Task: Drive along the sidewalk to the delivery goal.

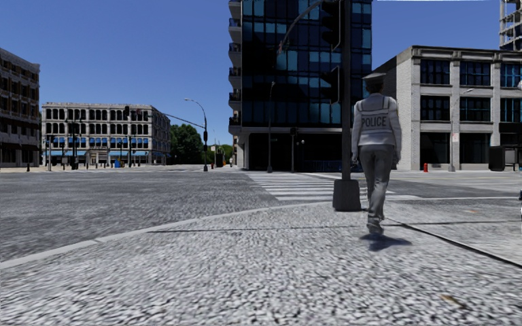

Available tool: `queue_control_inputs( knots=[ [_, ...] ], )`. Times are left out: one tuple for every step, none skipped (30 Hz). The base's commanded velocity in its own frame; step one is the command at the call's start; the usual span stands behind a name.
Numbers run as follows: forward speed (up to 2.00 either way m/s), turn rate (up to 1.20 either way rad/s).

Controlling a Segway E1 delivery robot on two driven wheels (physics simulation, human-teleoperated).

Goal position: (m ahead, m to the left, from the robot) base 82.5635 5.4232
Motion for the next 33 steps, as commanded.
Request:
queue_control_inputs(
  knots=[
    [0.96, -0.29],
    [0.96, -0.38],
    [0.96, -0.43],
    [0.96, -0.44],
    [0.96, -0.44],
    [0.96, -0.44],
    [0.96, -0.45],
    [0.96, -0.45],
    [0.96, -0.47],
    [0.96, -0.47],
    [0.96, -0.49],
    [0.96, -0.50],
    [0.96, -0.50],
    [0.96, -0.50],
    [0.96, -0.50],
    [0.96, -0.50],
    [0.96, -0.50],
    [0.96, -0.50],
    [0.96, -0.50],
    [0.96, -0.50],
    [0.96, -0.50],
    [0.96, -0.50],
    [0.96, -0.50],
    [0.96, -0.50],
    [0.96, -0.50],
    [0.96, -0.50],
    [0.96, -0.50],
    [0.96, -0.50],
    [0.96, -0.50],
    [0.96, -0.50],
    [0.96, -0.50],
    [0.96, -0.50],
    [0.96, -0.50]
  ],
)
